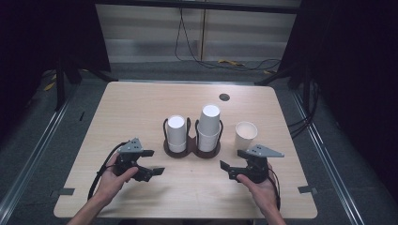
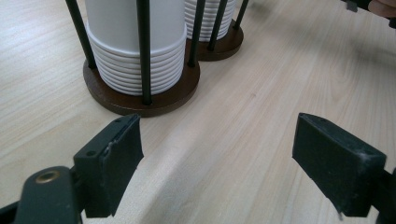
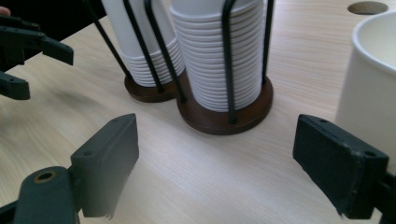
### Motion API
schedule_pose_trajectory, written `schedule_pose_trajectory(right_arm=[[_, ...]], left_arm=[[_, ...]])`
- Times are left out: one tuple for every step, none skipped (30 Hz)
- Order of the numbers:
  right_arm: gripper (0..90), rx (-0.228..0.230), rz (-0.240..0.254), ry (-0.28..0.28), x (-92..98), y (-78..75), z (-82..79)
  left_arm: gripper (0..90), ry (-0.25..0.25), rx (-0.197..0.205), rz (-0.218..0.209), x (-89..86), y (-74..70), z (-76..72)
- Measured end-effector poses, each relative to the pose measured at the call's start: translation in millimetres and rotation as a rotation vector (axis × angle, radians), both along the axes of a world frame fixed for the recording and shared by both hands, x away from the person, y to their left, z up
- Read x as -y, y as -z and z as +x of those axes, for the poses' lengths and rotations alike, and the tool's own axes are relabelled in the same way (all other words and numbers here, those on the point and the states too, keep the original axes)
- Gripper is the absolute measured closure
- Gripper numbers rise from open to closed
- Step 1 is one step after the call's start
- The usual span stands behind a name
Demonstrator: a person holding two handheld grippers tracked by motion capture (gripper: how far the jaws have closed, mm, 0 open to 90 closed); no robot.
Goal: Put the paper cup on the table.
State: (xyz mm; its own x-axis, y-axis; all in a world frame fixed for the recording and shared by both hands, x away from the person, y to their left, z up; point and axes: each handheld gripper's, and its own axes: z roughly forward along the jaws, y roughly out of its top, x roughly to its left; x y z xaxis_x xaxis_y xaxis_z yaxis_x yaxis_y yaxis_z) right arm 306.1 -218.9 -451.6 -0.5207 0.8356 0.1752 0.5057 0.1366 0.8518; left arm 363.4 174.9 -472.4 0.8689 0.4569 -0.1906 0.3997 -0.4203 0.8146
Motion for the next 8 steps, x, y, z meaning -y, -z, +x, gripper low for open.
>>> schedule_pose_trajectory(right_arm=[[14.7,0.010,0.002,-0.008,-2.3,0.7,-0.6],[14.7,0.012,0.005,-0.015,-4.2,2.1,-0.6],[14.7,0.007,0.002,-0.020,-5.8,4.1,-0.8],[14.7,0.002,0.002,-0.028,-7.7,6.6,-1.1],[14.9,-0.009,-0.007,-0.039,-9.5,8.9,-1.3],[14.9,-0.019,-0.017,-0.045,-11.1,10.7,-1.2],[14.9,-0.024,-0.021,-0.050,-11.7,11.9,-0.7],[14.9,-0.028,-0.013,-0.049,-12.1,12.6,0.1]], left_arm=[[15.9,-0.004,-0.002,-0.006,0.3,-0.1,-0.5],[15.9,-0.006,0.004,-0.006,0.2,-0.4,-0.5],[15.9,-0.011,0.005,-0.009,0.5,-0.4,-0.8],[15.9,-0.011,0.007,-0.009,0.7,-0.4,-1.0],[15.9,-0.011,0.008,-0.006,0.9,-0.2,-1.3],[15.9,-0.007,0.009,-0.001,0.9,-0.1,-0.9],[15.9,-0.008,0.004,-0.002,1.0,0.2,-0.8],[15.9,-0.008,0.007,-0.002,1.3,0.6,-0.5]])
